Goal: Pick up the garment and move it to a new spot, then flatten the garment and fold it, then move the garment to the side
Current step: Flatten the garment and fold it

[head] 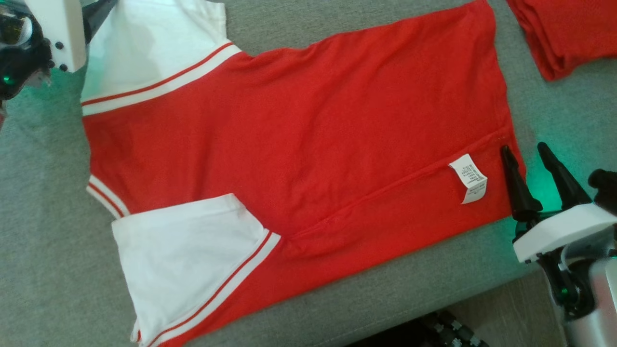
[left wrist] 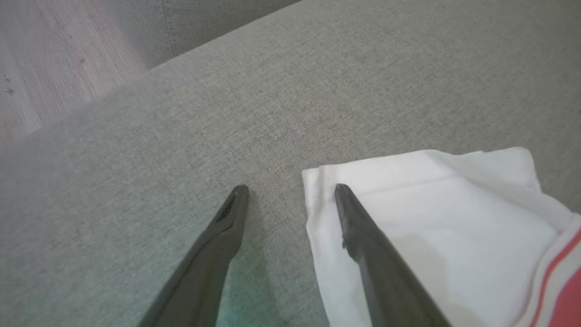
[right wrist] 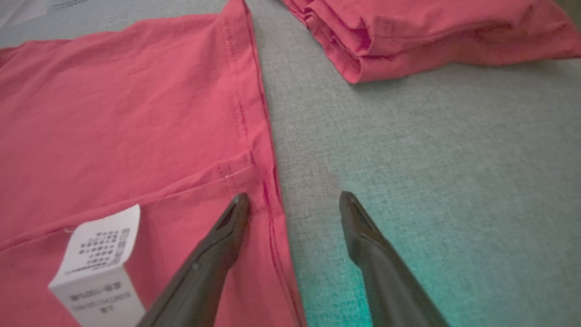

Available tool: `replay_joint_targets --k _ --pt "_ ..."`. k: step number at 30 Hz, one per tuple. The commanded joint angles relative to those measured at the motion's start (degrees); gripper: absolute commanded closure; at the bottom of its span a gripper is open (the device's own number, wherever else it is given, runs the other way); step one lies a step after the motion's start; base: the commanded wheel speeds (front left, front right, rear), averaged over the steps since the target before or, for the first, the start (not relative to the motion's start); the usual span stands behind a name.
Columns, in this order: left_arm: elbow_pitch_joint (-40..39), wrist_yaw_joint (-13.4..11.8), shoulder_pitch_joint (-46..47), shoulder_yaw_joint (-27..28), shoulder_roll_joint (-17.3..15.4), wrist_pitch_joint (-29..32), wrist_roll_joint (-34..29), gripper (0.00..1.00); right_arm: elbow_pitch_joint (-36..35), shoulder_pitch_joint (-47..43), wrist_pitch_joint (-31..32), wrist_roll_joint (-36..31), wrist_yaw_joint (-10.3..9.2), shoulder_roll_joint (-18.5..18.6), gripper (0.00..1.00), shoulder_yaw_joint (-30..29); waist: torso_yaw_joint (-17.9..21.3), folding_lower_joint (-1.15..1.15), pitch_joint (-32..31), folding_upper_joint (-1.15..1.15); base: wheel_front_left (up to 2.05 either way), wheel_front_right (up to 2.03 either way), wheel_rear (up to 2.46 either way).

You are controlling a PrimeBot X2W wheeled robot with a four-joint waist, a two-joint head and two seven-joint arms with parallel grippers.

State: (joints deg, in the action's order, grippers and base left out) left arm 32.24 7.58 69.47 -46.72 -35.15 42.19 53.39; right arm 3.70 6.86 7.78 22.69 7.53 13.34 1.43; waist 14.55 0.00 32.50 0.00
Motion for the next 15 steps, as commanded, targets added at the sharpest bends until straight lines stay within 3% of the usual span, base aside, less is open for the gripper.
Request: replay_joint_targets --k 1,5,6,7,8,15 --pt "-0.8 -0.09 3.4 1.49 -2.5 -0.12 0.04 0.0 -1.03 0.6 -0.94 0.37 -0.04 0.89 0.0 0.68 0.38 0.0 0.18 0.0 0.0 0.0 0.0" --pt "-0.63 -0.09 3.88 0.39 -2.7 -0.42 0.52 0.0 -0.41 1.03 -1.34 0.6 -0.04 0.98 0.0 0.83 0.89 0.0 0.36 0.0 0.0 0.0 0.0" --pt "-0.79 -0.09 3.93 0.01 -2.83 -0.51 0.74 0.2 -0.29 1.15 -1.39 0.65 -0.04 1.02 0.0 0.87 1.01 0.0 0.38 0.0 0.0 0.0 0.0" --pt "-0.94 -0.09 3.86 -0.29 -2.93 -0.54 1.2 0.64 -0.18 1.28 -1.44 0.68 -0.04 1.03 0.0 0.86 1.11 0.0 0.38 0.0 0.0 0.0 0.0" --pt "-1.14 -0.09 3.76 -0.54 -3.02 -0.48 1.83 1.0 -0.1 1.39 -1.48 0.72 -0.04 1.04 0.0 0.83 1.17 0.0 0.36 0.0 0.0 0.0 0.0" --pt "-4.16 -0.09 3.6 -3.06 -4.18 -4.0 3.37 1.0 -1.03 3.69 -0.53 2.18 -0.04 1.81 0.0 0.83 0.2 0.0 -1.22 0.0 0.0 0.0 0.0"
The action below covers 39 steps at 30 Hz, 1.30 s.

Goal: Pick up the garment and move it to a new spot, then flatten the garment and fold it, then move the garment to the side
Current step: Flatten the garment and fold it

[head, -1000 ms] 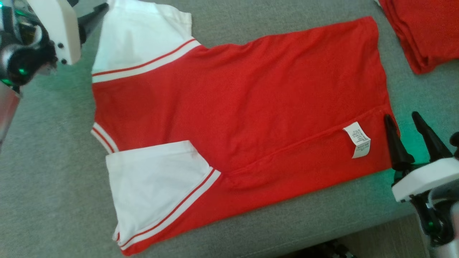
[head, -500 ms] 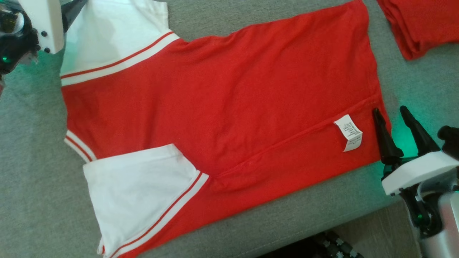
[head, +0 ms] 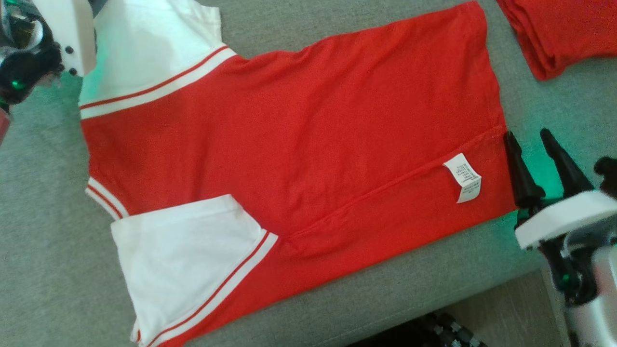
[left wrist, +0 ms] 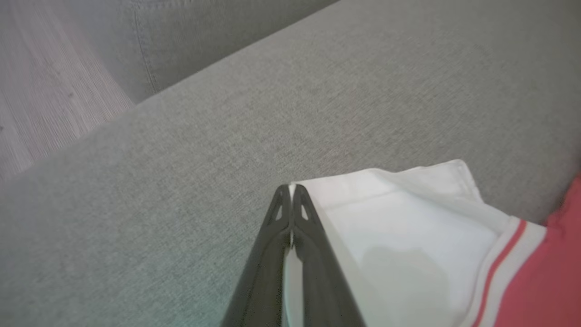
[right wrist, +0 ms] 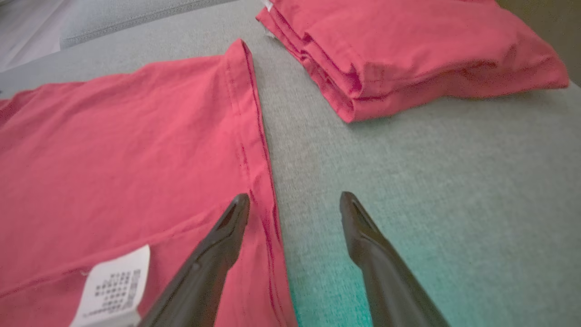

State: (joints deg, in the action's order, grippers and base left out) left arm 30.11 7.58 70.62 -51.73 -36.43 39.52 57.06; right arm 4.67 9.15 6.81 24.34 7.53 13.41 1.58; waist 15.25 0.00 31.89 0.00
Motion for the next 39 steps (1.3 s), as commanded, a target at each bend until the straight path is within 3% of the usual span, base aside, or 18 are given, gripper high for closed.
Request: replay_joint_targets --k 1,7,18,31,34,39 --pt "-2.72 -0.09 2.51 1.28 -3.08 -2.7 -0.61 1.0 -2.18 2.38 1.17 0.51 -0.04 2.28 0.0 0.77 -0.8 0.0 -1.04 0.0 0.0 0.0 0.0" --pt "-5.85 -0.09 2.97 -2.58 -4.27 -8.12 -1.16 1.0 -0.32 10.78 7.91 0.74 -0.04 4.53 0.0 3.13 -2.14 0.0 -2.64 0.0 0.0 0.0 0.0" --pt "-9.61 -0.09 6.73 -9.77 -4.82 -12.81 0.58 1.0 15.41 29.32 17.96 2.05 -0.04 7.11 0.0 9.94 -5.51 0.0 -2.47 0.0 0.0 0.0 0.0" --pt "-8.82 -0.09 9.92 -15.24 -4.77 -15.94 3.8 1.0 23.35 36.94 20.97 4.46 -0.04 8.49 0.0 14.27 -6.65 0.0 -1.98 0.0 0.0 0.0 0.0" --pt "-8.41 -0.09 10.47 -16.24 -4.69 -16.5 4.51 1.0 24.28 37.42 21.46 5.01 -0.04 8.83 0.15 14.89 -6.83 0.0 -1.96 0.0 0.0 0.0 0.0" --pt "-7.92 -0.09 11.18 -17.73 -4.57 -17.26 5.45 1.0 25.29 37.96 21.29 5.11 -0.04 9.28 0.26 15.54 -7.07 0.0 -1.99 0.0 0.0 0.0 0.0"
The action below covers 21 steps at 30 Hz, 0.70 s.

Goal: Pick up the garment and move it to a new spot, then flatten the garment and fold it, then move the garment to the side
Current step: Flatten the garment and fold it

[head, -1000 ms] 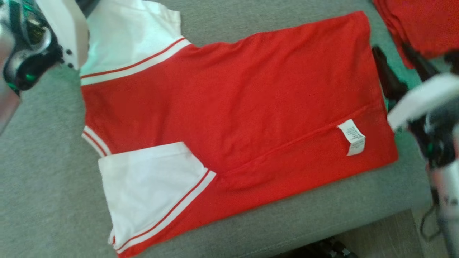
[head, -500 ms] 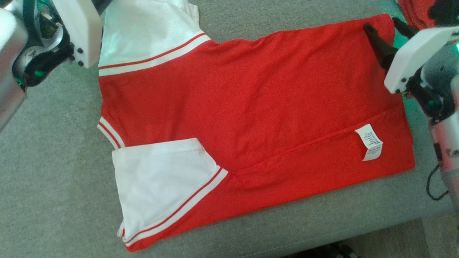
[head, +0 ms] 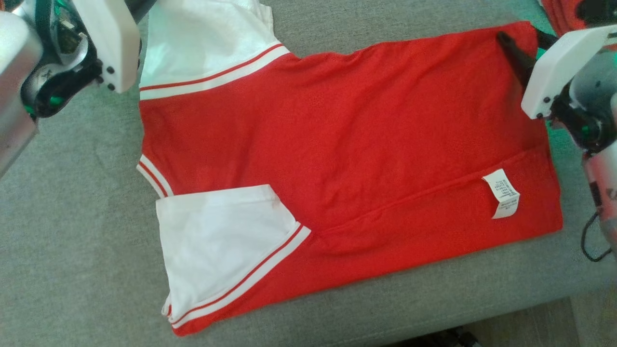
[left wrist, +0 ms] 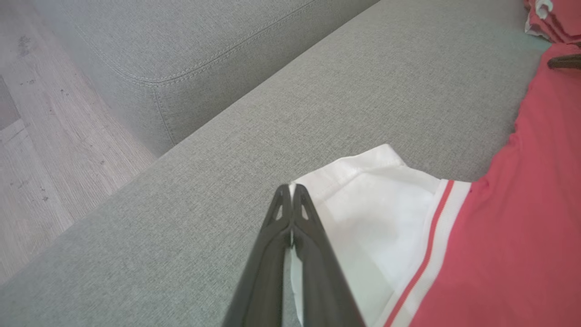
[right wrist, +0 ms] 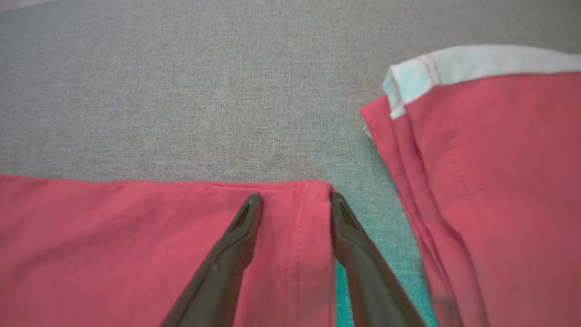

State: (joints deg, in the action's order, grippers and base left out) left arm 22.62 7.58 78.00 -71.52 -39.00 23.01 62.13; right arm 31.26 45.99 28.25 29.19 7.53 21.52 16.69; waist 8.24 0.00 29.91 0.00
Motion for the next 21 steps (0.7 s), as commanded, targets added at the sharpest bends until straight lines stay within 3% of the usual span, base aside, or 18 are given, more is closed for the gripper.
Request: replay_joint_targets --k 1,2,5,7,10,21 --pt "-0.36 -0.09 3.93 1.79 -1.98 -0.9 0.52 1.0 -1.07 1.29 -0.26 0.26 -0.04 1.27 0.34 0.55 -0.11 0.0 0.01 0.0 0.0 0.0 0.0" --pt "-0.29 -0.09 4.05 1.54 -1.96 -1.03 0.66 1.0 -0.86 1.47 -0.33 0.16 -0.04 1.37 0.45 0.73 -0.16 0.0 0.02 0.0 0.0 0.0 0.0" --pt "-0.07 -0.09 4.64 0.61 -1.82 -1.54 0.97 1.0 0.03 2.22 -0.5 0.06 -0.04 1.62 0.65 1.11 -0.5 0.0 0.13 0.0 0.0 0.0 0.0" --pt "-0.02 -0.09 4.76 0.42 -1.77 -1.67 1.06 1.0 0.25 2.36 -0.57 0.06 -0.04 1.66 0.7 1.17 -0.59 0.0 0.15 0.0 0.0 0.0 0.0" --pt "0.13 -0.09 5.06 -0.09 -1.64 -2.04 1.3 1.0 0.87 2.77 -0.76 -0.04 -0.04 1.77 1.0 1.33 -0.81 0.0 0.16 0.0 0.0 0.0 0.0" --pt "0.91 -0.09 6.06 -1.37 -2.21 -7.05 -2.3 1.0 1.49 4.37 -4.72 -0.27 -0.04 2.19 1.0 1.45 -1.16 0.0 0.36 0.0 0.0 0.0 0.0"
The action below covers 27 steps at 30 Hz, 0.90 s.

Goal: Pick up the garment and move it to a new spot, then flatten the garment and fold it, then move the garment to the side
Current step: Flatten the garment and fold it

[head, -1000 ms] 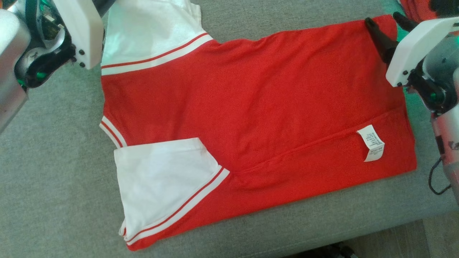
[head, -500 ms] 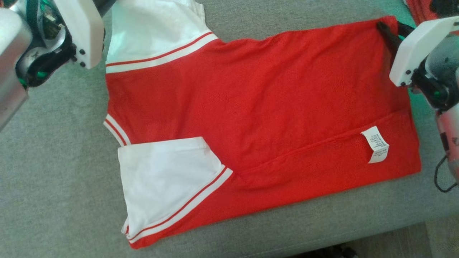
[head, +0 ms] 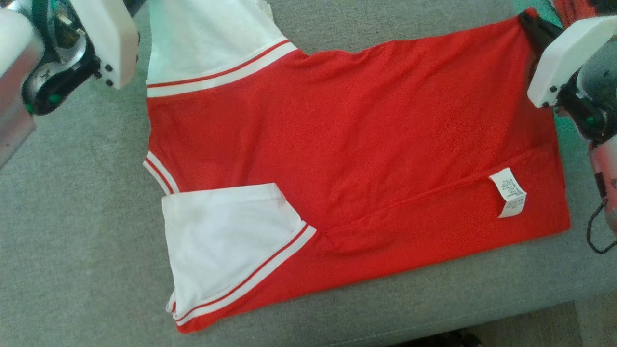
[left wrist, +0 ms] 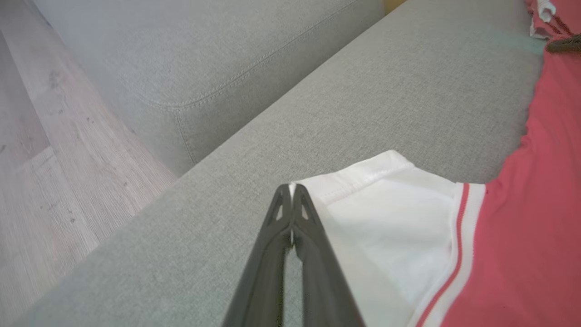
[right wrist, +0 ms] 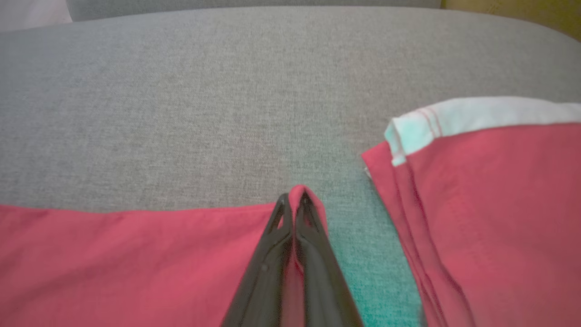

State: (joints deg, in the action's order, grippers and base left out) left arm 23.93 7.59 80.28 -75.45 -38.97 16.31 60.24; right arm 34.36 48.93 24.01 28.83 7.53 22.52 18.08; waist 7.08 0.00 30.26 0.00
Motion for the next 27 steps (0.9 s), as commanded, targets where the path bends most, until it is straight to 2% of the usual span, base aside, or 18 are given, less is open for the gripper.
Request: replay_joint_targets --k 1,9,15,21,27 --pt "-0.14 -0.1 3.97 2.51 -2.29 -1.39 -1.08 1.0 -1.65 1.7 -1.15 0.2 -0.04 1.21 1.0 -0.07 -0.04 0.0 0.02 0.0 0.0 0.0 0.0" --pt "3.78 -0.1 6.83 2.3 -1.94 -12.27 -7.23 1.0 -1.44 4.45 -6.17 1.41 -0.04 1.32 1.0 -2.61 -0.73 0.0 -0.47 0.0 0.0 0.0 0.0" --pt "8.39 -0.1 7.72 2.31 0.06 -21.86 -9.21 1.0 -1.22 5.34 -8.73 1.31 -0.04 2.17 1.0 -5.06 -2.17 0.0 -1.78 0.0 0.0 0.0 0.0" --pt "8.41 -0.1 4.87 2.23 1.45 -24.85 -6.02 1.0 -2.23 1.65 -8.92 1.9 -0.04 4.15 1.0 -5.78 -4.27 0.0 -3.38 0.0 0.0 0.0 0.0" --pt "4.87 -0.1 0.74 2.17 -0.09 -26.69 -4.55 1.0 -3.98 -2.65 -8.88 2.84 -0.04 5.89 1.0 -7.43 -6.1 0.0 -4.75 0.0 0.0 0.0 0.0"
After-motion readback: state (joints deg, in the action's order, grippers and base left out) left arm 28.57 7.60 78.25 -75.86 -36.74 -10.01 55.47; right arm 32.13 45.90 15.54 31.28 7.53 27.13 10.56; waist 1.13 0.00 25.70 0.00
